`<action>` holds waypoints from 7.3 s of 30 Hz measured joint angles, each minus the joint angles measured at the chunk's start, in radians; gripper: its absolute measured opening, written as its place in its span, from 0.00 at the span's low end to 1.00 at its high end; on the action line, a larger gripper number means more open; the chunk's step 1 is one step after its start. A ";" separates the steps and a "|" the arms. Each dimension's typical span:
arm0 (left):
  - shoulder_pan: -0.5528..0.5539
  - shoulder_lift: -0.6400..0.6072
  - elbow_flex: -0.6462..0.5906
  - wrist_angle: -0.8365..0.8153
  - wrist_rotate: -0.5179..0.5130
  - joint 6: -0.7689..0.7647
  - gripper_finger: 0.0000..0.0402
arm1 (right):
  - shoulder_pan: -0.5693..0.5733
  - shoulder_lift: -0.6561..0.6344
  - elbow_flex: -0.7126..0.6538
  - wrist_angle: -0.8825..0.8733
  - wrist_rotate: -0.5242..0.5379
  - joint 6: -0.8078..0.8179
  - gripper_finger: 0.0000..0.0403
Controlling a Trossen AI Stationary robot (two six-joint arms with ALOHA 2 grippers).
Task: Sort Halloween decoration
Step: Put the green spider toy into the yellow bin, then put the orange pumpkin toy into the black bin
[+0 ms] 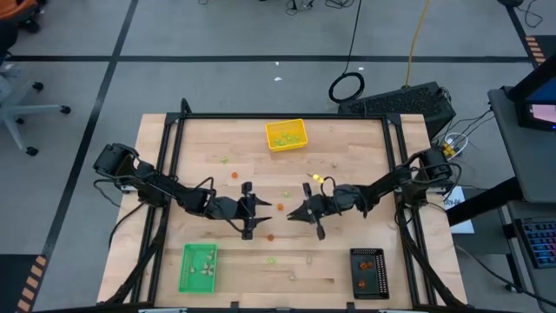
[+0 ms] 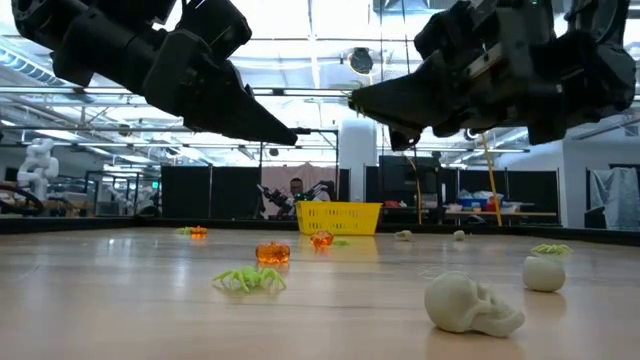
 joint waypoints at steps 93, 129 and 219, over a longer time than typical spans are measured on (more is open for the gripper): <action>0.000 0.000 0.000 0.000 -0.034 -0.061 0.49 | -0.022 0.000 0.001 -0.007 0.008 0.291 0.02; -0.002 0.000 0.000 -0.040 -0.029 -0.079 0.49 | -0.498 -0.013 0.708 -1.281 0.185 -0.011 0.02; 0.439 -0.402 -0.099 -0.828 0.085 -0.121 0.55 | 0.168 -0.234 0.052 -0.671 0.292 -0.115 0.38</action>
